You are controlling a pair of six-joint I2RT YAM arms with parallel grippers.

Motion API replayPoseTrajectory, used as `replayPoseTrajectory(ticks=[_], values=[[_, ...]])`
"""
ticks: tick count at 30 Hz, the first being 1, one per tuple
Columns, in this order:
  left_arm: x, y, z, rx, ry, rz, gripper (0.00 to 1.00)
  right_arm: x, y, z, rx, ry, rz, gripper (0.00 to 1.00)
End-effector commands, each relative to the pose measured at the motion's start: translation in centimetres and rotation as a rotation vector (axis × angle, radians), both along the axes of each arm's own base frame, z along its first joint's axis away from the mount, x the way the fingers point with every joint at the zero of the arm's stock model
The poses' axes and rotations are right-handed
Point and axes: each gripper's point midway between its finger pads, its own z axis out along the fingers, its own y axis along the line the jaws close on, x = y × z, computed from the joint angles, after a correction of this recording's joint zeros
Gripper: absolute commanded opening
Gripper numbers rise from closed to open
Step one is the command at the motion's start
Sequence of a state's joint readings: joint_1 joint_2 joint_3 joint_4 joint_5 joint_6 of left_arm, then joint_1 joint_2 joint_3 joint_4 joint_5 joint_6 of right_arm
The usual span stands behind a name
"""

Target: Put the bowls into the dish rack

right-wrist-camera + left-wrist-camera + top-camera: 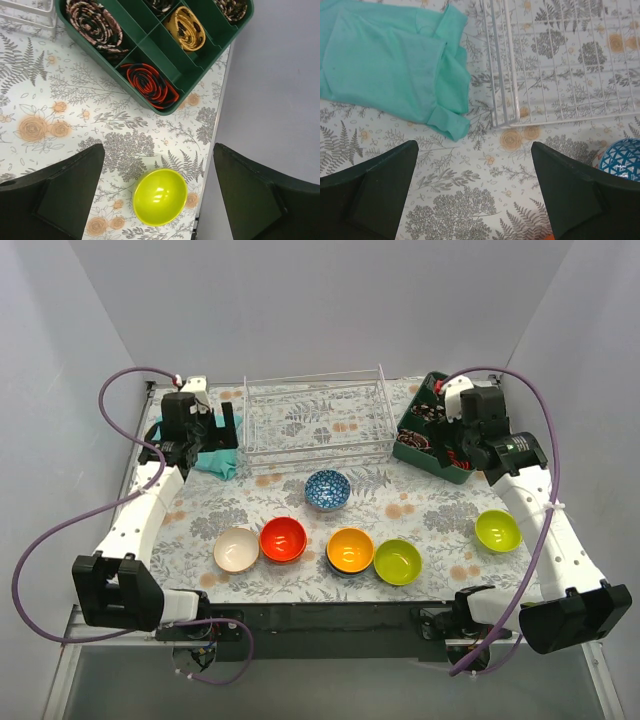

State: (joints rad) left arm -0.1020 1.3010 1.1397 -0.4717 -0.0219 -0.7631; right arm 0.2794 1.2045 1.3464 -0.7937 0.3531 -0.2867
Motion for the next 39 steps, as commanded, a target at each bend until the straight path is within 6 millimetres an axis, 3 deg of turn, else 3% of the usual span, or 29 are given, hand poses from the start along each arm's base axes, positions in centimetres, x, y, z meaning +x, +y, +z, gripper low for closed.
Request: replayPoseTrajectory(ticks=[1, 3, 4, 5, 6, 10, 12, 13, 14, 16, 18, 19, 21, 24, 26, 27, 28, 29, 33, 35, 39], values=[[1.8, -0.1, 4.3, -0.003, -0.078, 0.006, 0.98, 0.9, 2.5, 3.5, 0.104, -0.089, 0.082, 0.99], [1.8, 0.0, 4.4, -0.011, -0.055, 0.026, 0.98, 1.1, 4.7, 4.8, 0.151, -0.104, 0.181, 0.99], [2.0, 0.3, 4.0, -0.010, -0.037, 0.048, 0.98, 0.7, 7.3, 5.7, 0.205, -0.093, 0.320, 0.99], [2.2, 0.4, 4.3, -0.016, -0.037, 0.061, 0.98, 0.8, 8.3, 6.1, 0.224, -0.095, 0.347, 0.99], [2.0, 0.5, 4.0, -0.025, -0.016, 0.082, 0.98, 0.4, 10.7, 6.3, 0.250, -0.090, 0.396, 0.99], [2.2, 2.2, 4.2, -0.006, -0.016, 0.184, 0.98, 1.0, 15.3, 4.4, 0.226, 0.006, 0.418, 0.98], [2.4, 3.6, 4.4, -0.001, 0.001, 0.226, 0.98, 0.9, 17.4, 4.3, 0.239, 0.012, 0.425, 0.94], [2.5, 4.0, 4.3, -0.002, 0.017, 0.238, 0.98, 1.2, 18.4, 3.2, 0.254, 0.048, 0.399, 0.92], [2.4, 5.0, 3.0, 0.005, 0.081, 0.260, 0.98, 1.2, 19.2, 3.4, 0.271, 0.049, 0.400, 0.91], [2.5, 6.0, 2.9, 0.010, 0.107, 0.295, 0.98, 1.0, 21.6, 1.5, 0.301, 0.109, 0.396, 0.90], [2.0, 8.4, 2.7, 0.013, 0.111, 0.361, 0.98, 0.6, 23.5, 0.1, 0.315, 0.153, 0.405, 0.89], [1.4, 9.0, 1.9, 0.017, 0.125, 0.378, 0.98, 0.2, 25.2, -1.5, 0.348, 0.214, 0.432, 0.88], [0.1, 10.6, 2.6, 0.030, 0.088, 0.433, 0.98, -0.7, 27.5, -4.3, 0.375, 0.304, 0.474, 0.87], [-2.4, 11.3, 1.5, 0.044, 0.111, 0.463, 0.98, -1.5, 30.2, -6.7, 0.393, 0.383, 0.497, 0.82], [-4.5, 11.4, 1.5, 0.045, 0.098, 0.477, 0.98, -1.3, 31.4, -7.3, 0.395, 0.391, 0.477, 0.80], [-5.1, 11.4, 1.5, 0.047, 0.092, 0.480, 0.98, -1.4, 32.5, -8.5, 0.378, 0.413, 0.482, 0.80], [-6.0, 11.6, 2.2, 0.052, 0.062, 0.487, 0.98, -0.8, 33.4, -7.8, 0.384, 0.379, 0.471, 0.79], [-6.7, 11.8, 1.4, 0.061, 0.076, 0.495, 0.98, -0.7, 34.1, -7.9, 0.380, 0.374, 0.466, 0.79], [-8.7, 12.8, 1.1, 0.092, 0.074, 0.529, 0.98, -1.3, 36.6, -9.5, 0.325, 0.345, 0.426, 0.79], [-9.2, 12.9, 1.5, 0.090, 0.063, 0.534, 0.98, -1.9, 37.2, -10.1, 0.309, 0.345, 0.409, 0.77], [-9.8, 13.1, 1.7, 0.084, 0.055, 0.538, 0.98, -0.9, 35.8, -11.7, 0.222, 0.279, 0.264, 0.68]])
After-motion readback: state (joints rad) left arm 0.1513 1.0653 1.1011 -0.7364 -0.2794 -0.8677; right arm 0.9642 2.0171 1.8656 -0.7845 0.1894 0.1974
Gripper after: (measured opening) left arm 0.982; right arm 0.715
